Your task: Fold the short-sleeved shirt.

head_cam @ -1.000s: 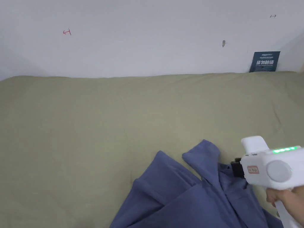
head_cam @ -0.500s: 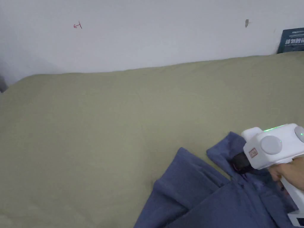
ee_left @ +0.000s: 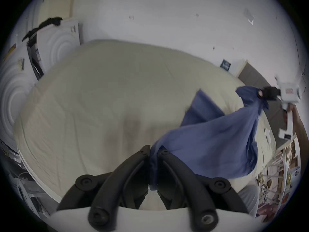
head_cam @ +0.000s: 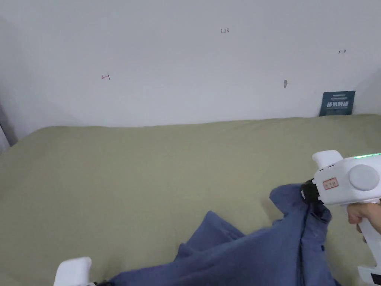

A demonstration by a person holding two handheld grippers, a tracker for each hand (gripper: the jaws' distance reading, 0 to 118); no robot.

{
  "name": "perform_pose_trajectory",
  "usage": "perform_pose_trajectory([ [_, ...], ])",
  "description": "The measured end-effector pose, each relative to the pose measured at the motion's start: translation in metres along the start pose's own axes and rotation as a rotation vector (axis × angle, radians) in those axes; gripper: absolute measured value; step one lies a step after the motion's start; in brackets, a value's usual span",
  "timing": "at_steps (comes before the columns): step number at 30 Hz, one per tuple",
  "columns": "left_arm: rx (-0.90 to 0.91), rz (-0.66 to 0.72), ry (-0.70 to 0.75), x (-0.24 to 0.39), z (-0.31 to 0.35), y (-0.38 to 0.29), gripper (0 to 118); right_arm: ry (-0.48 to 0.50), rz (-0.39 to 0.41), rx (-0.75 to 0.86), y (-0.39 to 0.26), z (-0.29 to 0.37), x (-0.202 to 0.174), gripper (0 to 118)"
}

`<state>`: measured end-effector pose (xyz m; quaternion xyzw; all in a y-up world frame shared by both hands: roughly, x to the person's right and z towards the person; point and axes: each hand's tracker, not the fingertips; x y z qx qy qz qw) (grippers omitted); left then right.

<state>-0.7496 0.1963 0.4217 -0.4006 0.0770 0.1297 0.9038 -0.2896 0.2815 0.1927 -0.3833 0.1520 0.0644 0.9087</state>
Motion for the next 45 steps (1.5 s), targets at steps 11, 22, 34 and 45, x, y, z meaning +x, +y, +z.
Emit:
perform_pose_trajectory([
  [11,0.288,-0.050,-0.034,0.032,0.107,0.130,7,-0.061,0.021,0.247,0.035,0.190,0.017,8],
  [22,0.476,-0.122,0.052,0.077,0.212,0.228,7,-0.133,0.050,0.420,0.084,0.275,-0.001,8],
  [34,0.531,-0.107,0.156,0.080,0.247,0.293,7,-0.186,0.022,0.545,0.163,0.292,-0.025,8],
  [45,0.553,-0.093,0.178,0.096,0.220,0.353,7,-0.245,0.037,0.573,0.233,0.258,-0.010,8],
])
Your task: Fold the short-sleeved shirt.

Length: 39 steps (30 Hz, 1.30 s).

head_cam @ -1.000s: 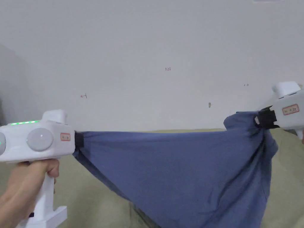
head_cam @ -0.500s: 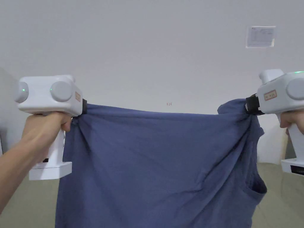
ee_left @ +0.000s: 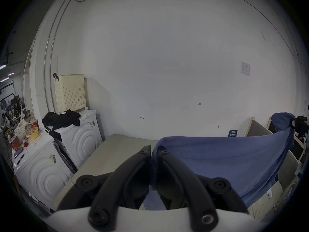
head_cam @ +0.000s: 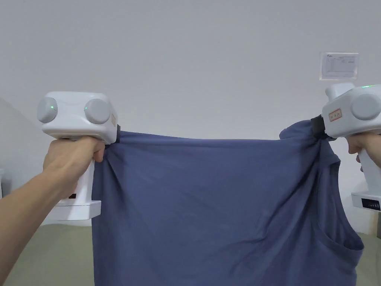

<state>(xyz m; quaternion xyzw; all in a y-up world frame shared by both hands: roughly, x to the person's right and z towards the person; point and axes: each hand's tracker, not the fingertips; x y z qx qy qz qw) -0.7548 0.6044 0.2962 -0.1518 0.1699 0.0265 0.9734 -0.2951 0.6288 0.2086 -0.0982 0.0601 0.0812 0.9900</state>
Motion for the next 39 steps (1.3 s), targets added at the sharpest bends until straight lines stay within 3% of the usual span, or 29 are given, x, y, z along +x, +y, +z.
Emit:
perform_pose_trajectory([
  [23,0.052,-0.002,0.130,0.046,-0.201,0.018,7,-0.043,-0.027,0.049,0.024,-0.204,-0.028,8],
  [33,-0.002,-0.021,0.159,0.047,-0.275,-0.034,7,-0.039,0.044,-0.021,-0.030,-0.269,-0.057,8],
  [39,-0.129,-0.078,0.119,0.048,-0.304,-0.124,7,-0.020,0.000,-0.125,-0.130,-0.284,-0.072,8],
])
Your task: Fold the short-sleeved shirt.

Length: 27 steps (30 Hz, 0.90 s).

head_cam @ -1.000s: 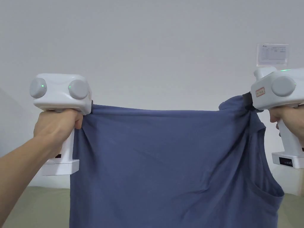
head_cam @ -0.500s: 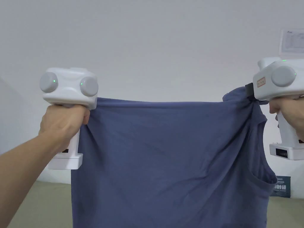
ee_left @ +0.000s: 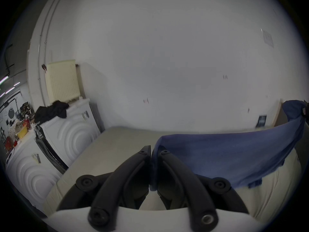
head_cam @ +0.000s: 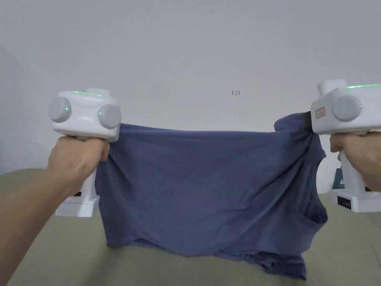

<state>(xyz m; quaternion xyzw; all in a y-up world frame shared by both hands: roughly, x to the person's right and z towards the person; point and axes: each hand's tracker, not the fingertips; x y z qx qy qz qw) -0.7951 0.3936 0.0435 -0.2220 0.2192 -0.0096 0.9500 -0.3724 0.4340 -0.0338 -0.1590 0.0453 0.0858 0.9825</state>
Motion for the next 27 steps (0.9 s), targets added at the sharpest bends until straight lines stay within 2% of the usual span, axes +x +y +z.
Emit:
perform_pose_trajectory([
  [4,-0.104,-0.038,-0.039,-0.003,0.000,-0.082,7,0.072,0.007,-0.161,-0.096,0.016,-0.003,8],
  [8,-0.196,-0.031,-0.083,-0.023,0.039,-0.173,7,0.133,-0.043,-0.264,-0.196,0.073,0.000,8],
  [9,-0.213,-0.009,-0.084,-0.029,0.052,-0.195,7,0.123,-0.060,-0.272,-0.218,0.089,0.000,8],
  [10,-0.257,-0.020,-0.111,-0.035,0.065,-0.215,7,0.145,-0.014,-0.320,-0.237,0.097,0.005,8],
  [12,-0.284,-0.015,-0.119,-0.048,0.097,-0.251,7,0.140,0.009,-0.328,-0.275,0.136,0.004,8],
  [17,-0.334,-0.040,-0.136,-0.077,0.161,-0.317,7,0.172,0.048,-0.356,-0.346,0.228,0.003,8],
  [21,-0.361,-0.085,-0.147,-0.103,0.206,-0.355,7,0.209,0.010,-0.391,-0.388,0.287,0.007,8],
  [27,-0.412,-0.068,-0.179,-0.139,0.247,-0.402,7,0.213,-0.039,-0.424,-0.428,0.351,0.009,8],
])
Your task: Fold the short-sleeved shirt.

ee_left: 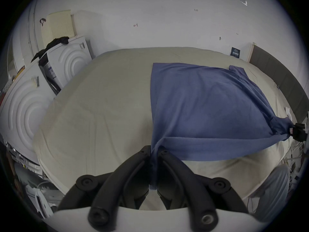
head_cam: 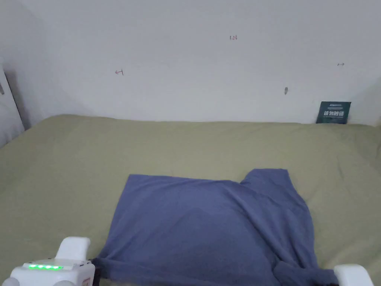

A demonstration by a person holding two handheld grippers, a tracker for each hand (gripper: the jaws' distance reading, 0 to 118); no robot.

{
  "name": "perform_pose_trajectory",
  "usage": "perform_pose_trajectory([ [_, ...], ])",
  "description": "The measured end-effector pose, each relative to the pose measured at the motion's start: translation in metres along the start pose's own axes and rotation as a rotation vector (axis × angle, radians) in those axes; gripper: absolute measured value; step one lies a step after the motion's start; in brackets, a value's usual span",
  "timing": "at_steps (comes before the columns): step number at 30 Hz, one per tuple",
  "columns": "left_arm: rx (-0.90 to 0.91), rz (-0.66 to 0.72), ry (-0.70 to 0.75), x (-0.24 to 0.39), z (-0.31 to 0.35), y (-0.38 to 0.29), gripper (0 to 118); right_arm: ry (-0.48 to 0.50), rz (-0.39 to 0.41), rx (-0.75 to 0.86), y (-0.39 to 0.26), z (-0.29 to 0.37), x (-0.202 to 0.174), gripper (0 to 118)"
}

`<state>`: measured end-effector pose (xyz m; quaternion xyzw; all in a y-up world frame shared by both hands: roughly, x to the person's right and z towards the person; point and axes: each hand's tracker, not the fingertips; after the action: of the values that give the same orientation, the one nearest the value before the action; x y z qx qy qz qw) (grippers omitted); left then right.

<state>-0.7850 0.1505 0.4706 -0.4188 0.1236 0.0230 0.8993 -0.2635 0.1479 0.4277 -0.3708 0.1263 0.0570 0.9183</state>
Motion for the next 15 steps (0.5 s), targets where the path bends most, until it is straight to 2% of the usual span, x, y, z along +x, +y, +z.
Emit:
perform_pose_trajectory([
  [3,-0.015,0.012,-0.007,-0.001,0.007,-0.023,7,-0.004,0.002,-0.009,-0.017,0.008,-0.002,8],
  [6,-0.023,0.014,-0.013,0.003,0.011,-0.034,7,0.004,-0.029,-0.020,-0.019,0.006,0.001,9],
  [7,-0.022,0.019,-0.016,0.002,0.010,-0.034,7,-0.002,-0.035,-0.021,-0.018,0.007,-0.002,14],
  [8,-0.017,0.027,-0.019,0.001,0.010,-0.034,7,-0.002,-0.047,-0.023,-0.017,0.006,-0.002,30],
  [9,-0.008,0.026,-0.018,0.010,0.022,-0.034,15,-0.003,-0.051,-0.023,-0.016,0.007,0.001,57],
  [10,-0.008,0.026,-0.018,0.009,0.023,-0.032,57,-0.001,-0.054,-0.022,-0.016,0.008,0.003,98],
  [11,-0.014,0.036,-0.021,0.007,0.024,-0.031,99,-0.006,-0.056,-0.016,-0.016,0.011,0.002,117],
  [12,-0.022,0.046,-0.027,0.006,0.025,-0.031,118,0.001,-0.069,0.001,-0.017,0.017,0.004,118],
  [13,0.047,0.062,-0.043,0.003,0.031,-0.030,115,0.002,-0.071,0.017,-0.014,0.019,0.007,116],
  [15,0.026,0.046,-0.017,-0.001,0.044,-0.023,116,-0.009,-0.093,0.020,-0.013,0.024,0.011,116],
])
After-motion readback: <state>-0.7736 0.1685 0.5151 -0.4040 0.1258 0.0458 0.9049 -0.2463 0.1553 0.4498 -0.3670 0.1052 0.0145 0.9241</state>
